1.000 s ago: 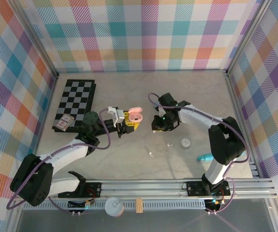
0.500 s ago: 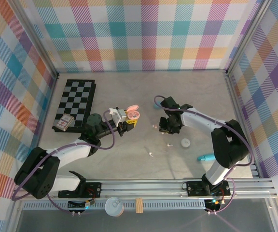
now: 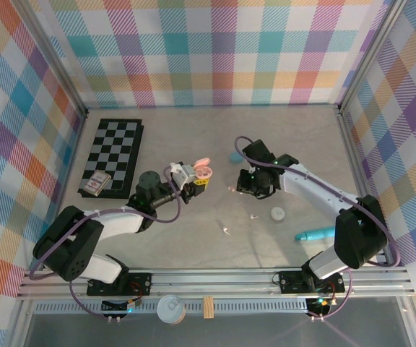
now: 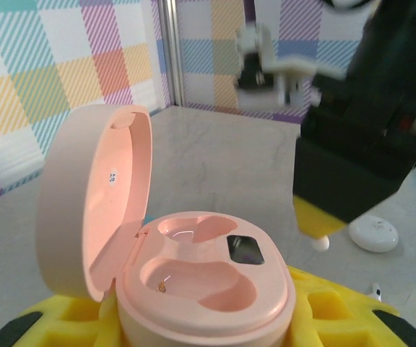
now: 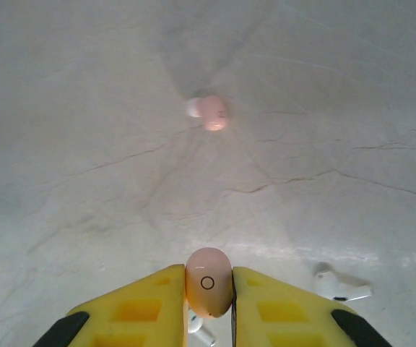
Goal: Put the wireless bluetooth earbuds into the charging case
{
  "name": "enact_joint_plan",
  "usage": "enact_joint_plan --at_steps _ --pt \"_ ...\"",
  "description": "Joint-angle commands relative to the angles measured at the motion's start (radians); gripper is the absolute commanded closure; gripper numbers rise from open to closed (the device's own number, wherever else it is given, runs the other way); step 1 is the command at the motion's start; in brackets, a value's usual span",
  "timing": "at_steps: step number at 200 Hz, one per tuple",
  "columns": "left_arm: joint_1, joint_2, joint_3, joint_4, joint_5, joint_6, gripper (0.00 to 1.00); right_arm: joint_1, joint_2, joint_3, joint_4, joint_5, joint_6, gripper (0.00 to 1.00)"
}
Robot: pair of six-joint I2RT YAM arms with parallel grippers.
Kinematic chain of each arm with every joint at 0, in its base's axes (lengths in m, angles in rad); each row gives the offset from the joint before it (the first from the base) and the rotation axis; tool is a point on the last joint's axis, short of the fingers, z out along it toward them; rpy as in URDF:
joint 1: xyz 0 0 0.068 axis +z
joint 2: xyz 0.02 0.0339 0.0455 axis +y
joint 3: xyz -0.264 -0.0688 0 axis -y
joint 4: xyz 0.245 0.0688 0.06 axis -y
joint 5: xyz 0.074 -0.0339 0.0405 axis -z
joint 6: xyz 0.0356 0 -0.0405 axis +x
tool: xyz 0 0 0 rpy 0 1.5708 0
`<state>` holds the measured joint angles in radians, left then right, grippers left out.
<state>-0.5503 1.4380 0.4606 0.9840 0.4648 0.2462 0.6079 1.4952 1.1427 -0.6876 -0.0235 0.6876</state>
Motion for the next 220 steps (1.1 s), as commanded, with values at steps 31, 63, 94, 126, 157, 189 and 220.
enact_joint_plan --at_steps 31,63,94,126,157,189,220 --pt "-0.049 0.07 0.039 0.071 -0.051 0.079 0.74 0.064 -0.044 0.161 -0.056 -0.016 -0.023 0.8" --pt "-0.077 0.098 0.06 0.073 -0.064 0.097 0.74 0.093 -0.025 0.231 -0.07 -0.016 -0.039 0.8" --pt "-0.101 0.122 0.076 0.073 -0.084 0.106 0.74 0.107 -0.007 0.252 -0.03 -0.047 -0.033 0.8" --pt "-0.115 0.136 0.096 0.062 -0.076 0.107 0.74 0.123 0.029 0.274 -0.017 -0.07 -0.032 0.8" --pt "-0.122 0.143 0.102 0.062 -0.071 0.106 0.74 0.135 0.052 0.287 -0.011 -0.078 -0.033 0.8" --pt "-0.126 0.144 0.105 0.065 -0.072 0.101 0.74 0.14 0.068 0.282 -0.002 -0.084 -0.032 0.8" --pt "-0.128 0.142 0.11 0.056 -0.063 0.103 0.74 0.141 0.077 0.269 0.011 -0.085 -0.028 0.8"
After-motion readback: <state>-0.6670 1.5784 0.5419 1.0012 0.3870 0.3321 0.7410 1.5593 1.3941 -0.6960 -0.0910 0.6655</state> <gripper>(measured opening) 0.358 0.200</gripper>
